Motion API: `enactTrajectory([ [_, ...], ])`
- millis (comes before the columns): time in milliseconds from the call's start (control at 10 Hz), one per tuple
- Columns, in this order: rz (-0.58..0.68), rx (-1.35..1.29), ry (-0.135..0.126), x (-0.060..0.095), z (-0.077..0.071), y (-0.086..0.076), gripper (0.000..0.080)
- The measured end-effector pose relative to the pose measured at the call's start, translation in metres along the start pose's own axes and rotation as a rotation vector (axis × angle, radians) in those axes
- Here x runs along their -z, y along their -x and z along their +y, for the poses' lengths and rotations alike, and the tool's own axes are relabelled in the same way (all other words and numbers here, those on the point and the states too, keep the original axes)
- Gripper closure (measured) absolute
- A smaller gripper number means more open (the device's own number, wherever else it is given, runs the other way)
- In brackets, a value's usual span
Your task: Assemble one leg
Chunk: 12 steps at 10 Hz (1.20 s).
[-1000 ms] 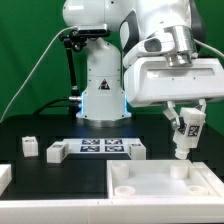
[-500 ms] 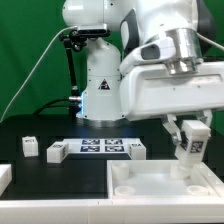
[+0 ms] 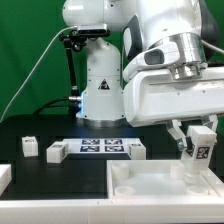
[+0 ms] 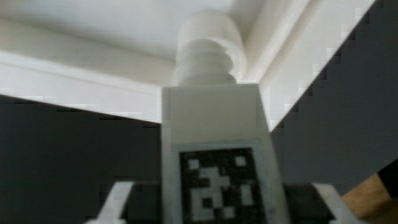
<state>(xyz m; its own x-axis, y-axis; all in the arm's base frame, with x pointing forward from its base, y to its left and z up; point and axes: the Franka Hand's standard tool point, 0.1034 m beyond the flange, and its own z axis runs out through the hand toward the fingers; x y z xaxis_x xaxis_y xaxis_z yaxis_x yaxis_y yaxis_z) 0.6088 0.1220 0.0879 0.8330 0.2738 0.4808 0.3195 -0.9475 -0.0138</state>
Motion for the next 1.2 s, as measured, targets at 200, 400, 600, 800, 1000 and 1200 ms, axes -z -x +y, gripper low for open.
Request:
enactTrajectory([
  [200,0.012,0.008,-0.003,-0.002,-0.005,-0.004,0.0508],
  [400,0.018,0.01,-0.003,-0.006,-0.004,-0.007,0.0508],
  [600,0.042,0.021,0.006,-0.008,0.003,-0.01,0.0508],
  [800,0.035,0.019,0.005,-0.012,0.004,-0.005,0.0508],
  [1000,0.046,0.018,0.008,-0.017,0.005,-0.001,0.0508],
  [1200,0.07,0.017,0.013,-0.017,0.006,0.0,0.0508],
])
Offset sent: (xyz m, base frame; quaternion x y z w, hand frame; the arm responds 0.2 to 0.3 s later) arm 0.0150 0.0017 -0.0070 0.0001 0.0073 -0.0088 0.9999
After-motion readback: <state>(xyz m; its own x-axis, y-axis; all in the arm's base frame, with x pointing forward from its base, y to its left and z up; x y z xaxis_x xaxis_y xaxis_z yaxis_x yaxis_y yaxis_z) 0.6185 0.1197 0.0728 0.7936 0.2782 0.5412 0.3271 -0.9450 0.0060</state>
